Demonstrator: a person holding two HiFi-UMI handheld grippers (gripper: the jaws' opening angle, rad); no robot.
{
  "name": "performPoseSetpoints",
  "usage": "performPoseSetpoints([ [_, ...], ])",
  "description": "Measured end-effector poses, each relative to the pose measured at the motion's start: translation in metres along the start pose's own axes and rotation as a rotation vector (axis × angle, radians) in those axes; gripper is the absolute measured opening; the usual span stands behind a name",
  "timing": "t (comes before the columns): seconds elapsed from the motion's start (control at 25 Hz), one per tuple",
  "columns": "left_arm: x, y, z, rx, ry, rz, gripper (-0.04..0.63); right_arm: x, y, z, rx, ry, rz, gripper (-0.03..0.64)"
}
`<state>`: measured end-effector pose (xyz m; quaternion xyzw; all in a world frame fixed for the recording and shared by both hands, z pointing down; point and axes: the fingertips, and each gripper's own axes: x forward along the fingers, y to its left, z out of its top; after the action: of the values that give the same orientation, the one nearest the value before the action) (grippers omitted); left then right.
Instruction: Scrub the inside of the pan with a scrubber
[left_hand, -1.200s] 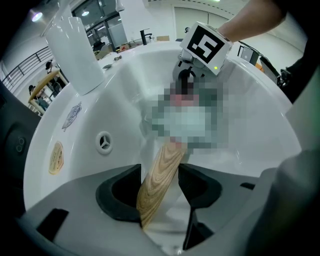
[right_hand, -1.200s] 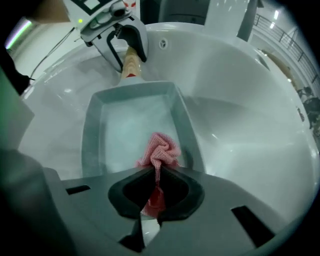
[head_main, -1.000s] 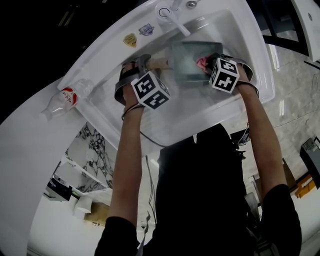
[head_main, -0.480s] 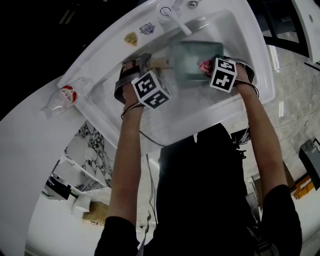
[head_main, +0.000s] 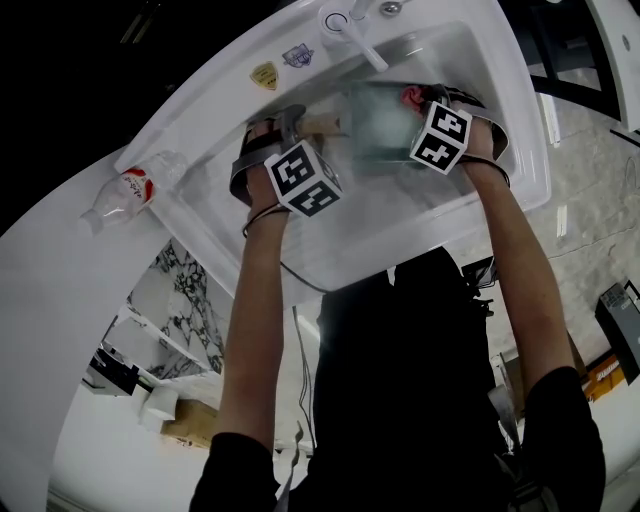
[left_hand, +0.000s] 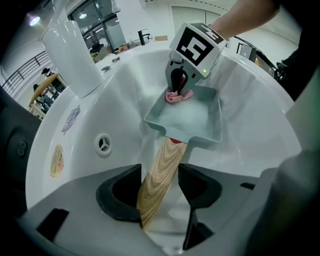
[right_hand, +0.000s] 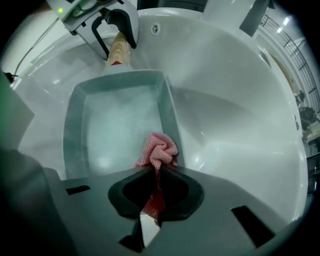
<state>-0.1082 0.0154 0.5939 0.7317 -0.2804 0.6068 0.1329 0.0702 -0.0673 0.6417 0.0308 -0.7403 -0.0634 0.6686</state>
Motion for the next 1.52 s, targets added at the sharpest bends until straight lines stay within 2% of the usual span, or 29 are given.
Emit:
performPoseSetpoints([
  [0.2, -0.001, 0.000, -0.001, -0.010, -0.001, 0.007, 0.233, 0.002, -0.010, 0.010, -0.016, -0.034, -0.090, 0.044],
  [0.32, 0.000, 0.001, -0.001, -0.012, 0.002, 0.014, 0.233, -0.001, -0.007, 0.027, 0.006, -0.113, -0.099, 0.044],
  [0.48, 0.001, 0.001, 0.000, -0.018, 0.015, 0.016, 0.233, -0.009, 0.013, 0.064, 0.018, -0.256, -0.037, 0.043],
  [0.72, 0.002, -0.001, -0.002, -0.019, 0.040, 0.025, 0.235, -0.022, 0.075, 0.091, -0.076, -0.379, 0.140, 0.043],
  [0.84, 0.003, -0.001, -0.001, -0.022, 0.045, 0.027, 0.236, -0.024, 0.095, 0.077, -0.128, -0.347, 0.226, 0.043],
  [0.96, 0.004, 0.000, -0.004, -0.017, 0.065, 0.046, 0.241, -0.022, 0.095, 0.053, -0.184, -0.249, 0.242, 0.043],
  [1.28, 0.003, 0.002, -0.001, -0.025, 0.062, 0.083, 0.249, -0.018, 0.066, -0.006, -0.275, -0.034, 0.144, 0.044],
  [1.44, 0.006, 0.002, -0.002, -0.018, 0.059, 0.155, 0.265, -0.047, 0.051, 0.002, -0.278, -0.067, 0.049, 0.044],
  [1.52, 0.004, 0.000, -0.003, -0.038, 0.053, 0.162, 0.267, -0.067, 0.042, 0.008, -0.276, -0.103, 0.001, 0.044],
])
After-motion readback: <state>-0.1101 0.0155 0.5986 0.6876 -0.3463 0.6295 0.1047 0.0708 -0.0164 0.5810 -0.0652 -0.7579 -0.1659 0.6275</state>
